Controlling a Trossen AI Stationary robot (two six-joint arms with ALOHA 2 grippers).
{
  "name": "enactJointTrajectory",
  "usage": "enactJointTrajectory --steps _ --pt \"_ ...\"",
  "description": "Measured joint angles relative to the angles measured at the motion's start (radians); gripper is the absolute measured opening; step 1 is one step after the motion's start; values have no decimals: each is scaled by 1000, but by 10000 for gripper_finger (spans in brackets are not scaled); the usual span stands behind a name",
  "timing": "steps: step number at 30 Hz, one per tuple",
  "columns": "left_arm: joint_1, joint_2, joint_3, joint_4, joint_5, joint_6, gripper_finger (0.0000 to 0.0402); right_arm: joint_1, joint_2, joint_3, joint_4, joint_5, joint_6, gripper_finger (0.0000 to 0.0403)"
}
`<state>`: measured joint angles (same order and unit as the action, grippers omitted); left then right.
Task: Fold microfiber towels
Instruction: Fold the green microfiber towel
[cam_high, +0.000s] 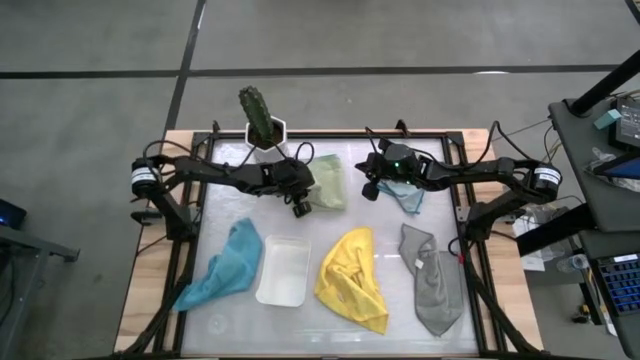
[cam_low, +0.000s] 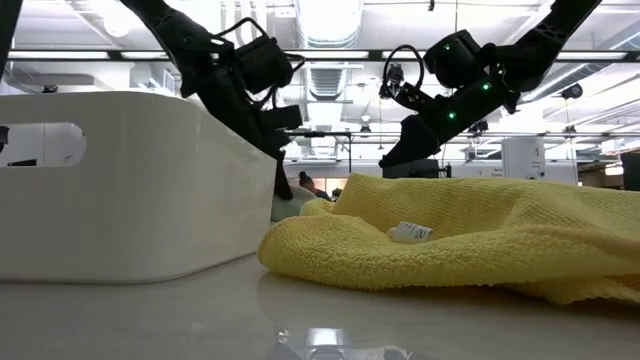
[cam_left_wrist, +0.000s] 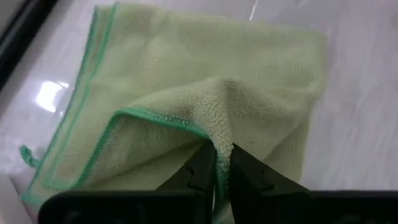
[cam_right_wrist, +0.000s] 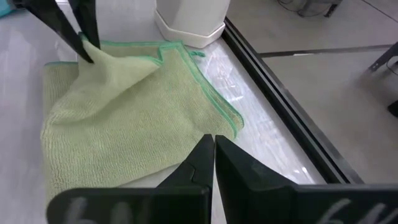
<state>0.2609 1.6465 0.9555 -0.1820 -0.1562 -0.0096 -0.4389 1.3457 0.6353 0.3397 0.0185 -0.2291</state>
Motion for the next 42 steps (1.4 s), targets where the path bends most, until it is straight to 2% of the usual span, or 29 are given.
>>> enactJointTrajectory --steps 6,16,21,30,42 --pt "-1 0 -1 -46 31 22 34 0 0 0 0 0 0 9" --pt "-20 -30 0 -139 50 122 137 0 0 0 -2 0 0 9" --pt "-20 -67 0 -183 49 131 169 0 0 0 -2 0 0 9" --pt "-22 -112 0 -269 48 144 173 0 0 0 -3 0 1 9" --pt "57 -109 15 -7 51 -66 173 0 0 0 -3 0 1 9"
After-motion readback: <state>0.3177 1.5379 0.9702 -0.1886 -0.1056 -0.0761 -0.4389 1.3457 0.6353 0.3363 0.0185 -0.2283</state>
